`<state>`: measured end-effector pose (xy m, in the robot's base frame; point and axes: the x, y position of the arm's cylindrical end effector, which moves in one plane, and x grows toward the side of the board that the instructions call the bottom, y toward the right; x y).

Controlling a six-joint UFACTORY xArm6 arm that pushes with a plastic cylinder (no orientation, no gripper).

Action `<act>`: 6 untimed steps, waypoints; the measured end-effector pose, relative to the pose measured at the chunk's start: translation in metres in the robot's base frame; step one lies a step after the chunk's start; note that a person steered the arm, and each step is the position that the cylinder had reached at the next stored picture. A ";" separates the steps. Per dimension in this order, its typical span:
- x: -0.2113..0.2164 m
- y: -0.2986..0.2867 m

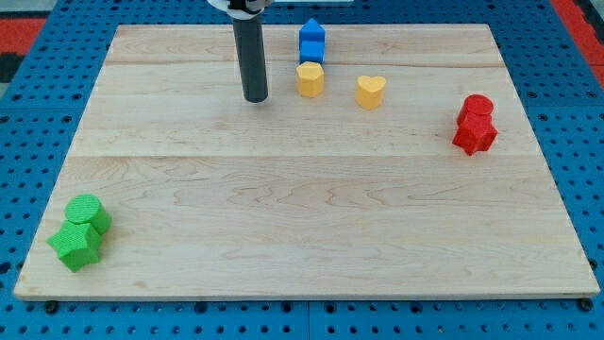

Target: Slide the blue triangle slightly right

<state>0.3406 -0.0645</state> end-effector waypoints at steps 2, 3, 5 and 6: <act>-0.015 0.036; -0.018 0.045; -0.043 0.023; -0.079 0.018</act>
<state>0.2618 -0.0467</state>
